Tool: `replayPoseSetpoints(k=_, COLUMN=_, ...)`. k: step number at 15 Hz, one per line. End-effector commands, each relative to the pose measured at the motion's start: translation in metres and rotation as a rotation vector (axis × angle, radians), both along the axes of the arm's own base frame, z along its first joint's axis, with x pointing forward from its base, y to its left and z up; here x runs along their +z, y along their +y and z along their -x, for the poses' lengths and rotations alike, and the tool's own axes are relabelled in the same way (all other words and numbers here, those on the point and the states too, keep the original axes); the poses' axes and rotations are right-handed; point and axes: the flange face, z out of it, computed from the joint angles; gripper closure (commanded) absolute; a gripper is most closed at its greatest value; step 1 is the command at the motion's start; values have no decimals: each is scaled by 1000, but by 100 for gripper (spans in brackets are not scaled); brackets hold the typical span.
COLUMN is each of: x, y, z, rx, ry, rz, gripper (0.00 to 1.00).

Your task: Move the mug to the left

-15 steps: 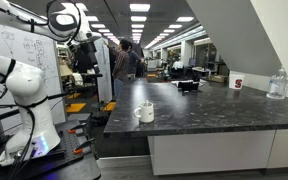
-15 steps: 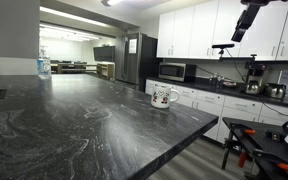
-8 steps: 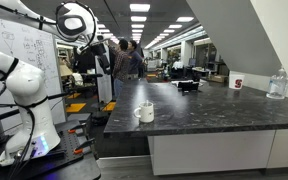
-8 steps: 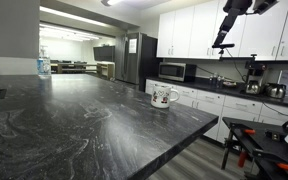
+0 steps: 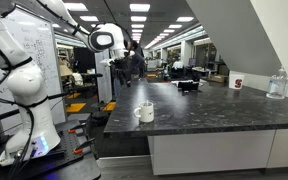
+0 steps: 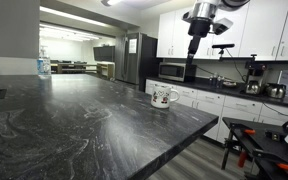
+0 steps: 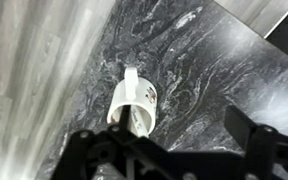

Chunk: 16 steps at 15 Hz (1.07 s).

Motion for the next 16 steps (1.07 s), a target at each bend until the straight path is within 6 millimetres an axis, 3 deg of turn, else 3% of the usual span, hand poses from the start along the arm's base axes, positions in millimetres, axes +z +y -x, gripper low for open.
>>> replayPoseSetpoints(k=1, x=-30, y=0, z=-62, rx=105, ry=68, rz=-3, gripper=0)
replayPoseSetpoints(k=4, x=-56, y=0, z=-103, rx=216, ry=126, rz=23, gripper=0)
replayPoseSetpoints(k=7, x=-77, y=-1, z=-124, rx=328, ry=171, rz=44, gripper=0)
replayPoseSetpoints(k=10, x=-95, y=-3, z=-131, rx=400, ry=190, rz=56, gripper=0)
replayPoseSetpoints(k=16, x=-105, y=-15, z=-119, rx=436, ry=194, rz=49, gripper=0)
